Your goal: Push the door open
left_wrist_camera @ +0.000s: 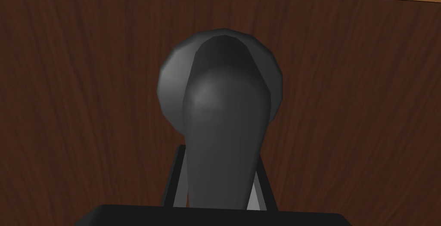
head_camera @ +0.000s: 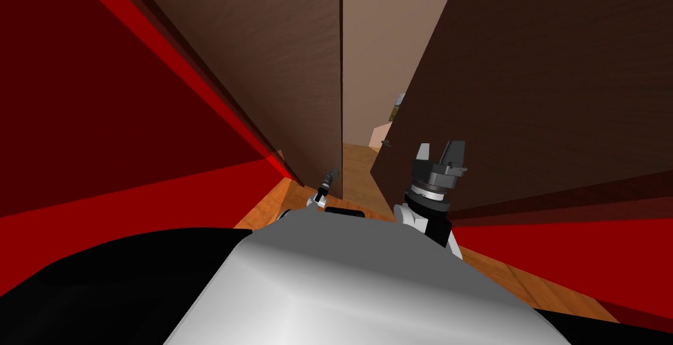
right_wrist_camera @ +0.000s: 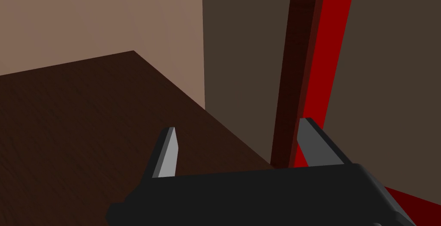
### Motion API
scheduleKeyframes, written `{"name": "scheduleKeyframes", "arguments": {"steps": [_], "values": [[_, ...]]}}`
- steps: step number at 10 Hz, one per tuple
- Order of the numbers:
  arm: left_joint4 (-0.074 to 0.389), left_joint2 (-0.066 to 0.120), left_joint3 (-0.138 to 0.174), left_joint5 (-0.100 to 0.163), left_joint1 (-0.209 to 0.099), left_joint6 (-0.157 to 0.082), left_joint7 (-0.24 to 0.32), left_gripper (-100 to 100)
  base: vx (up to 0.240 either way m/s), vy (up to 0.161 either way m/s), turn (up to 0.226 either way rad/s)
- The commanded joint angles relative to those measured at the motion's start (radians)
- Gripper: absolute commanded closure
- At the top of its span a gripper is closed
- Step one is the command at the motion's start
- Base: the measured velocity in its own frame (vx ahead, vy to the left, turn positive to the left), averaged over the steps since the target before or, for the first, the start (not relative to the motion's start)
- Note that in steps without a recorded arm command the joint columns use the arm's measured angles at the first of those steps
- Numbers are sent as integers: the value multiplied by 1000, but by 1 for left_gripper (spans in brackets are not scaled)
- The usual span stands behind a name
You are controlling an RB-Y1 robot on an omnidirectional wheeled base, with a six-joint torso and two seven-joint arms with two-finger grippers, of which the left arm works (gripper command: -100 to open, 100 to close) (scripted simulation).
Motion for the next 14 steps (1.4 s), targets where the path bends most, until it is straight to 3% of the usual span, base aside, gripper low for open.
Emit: {"name": "scheduleKeyframes", "arguments": {"steps": [1, 5, 11, 13, 14], "values": [[-16, 10, 8, 4, 4, 5, -1, 100, 153, -61, 27], [-16, 23, 27, 16, 5, 6, -9, 100, 138, -62, 20], [-18, 50, 89, 52, 10, 9, -35, 100, 164, -97, 56], [-18, 50, 89, 52, 10, 9, -35, 100, 78, -37, 16], [-19, 56, 115, 68, 12, 10, -46, 100, 117, -103, 45]]}}
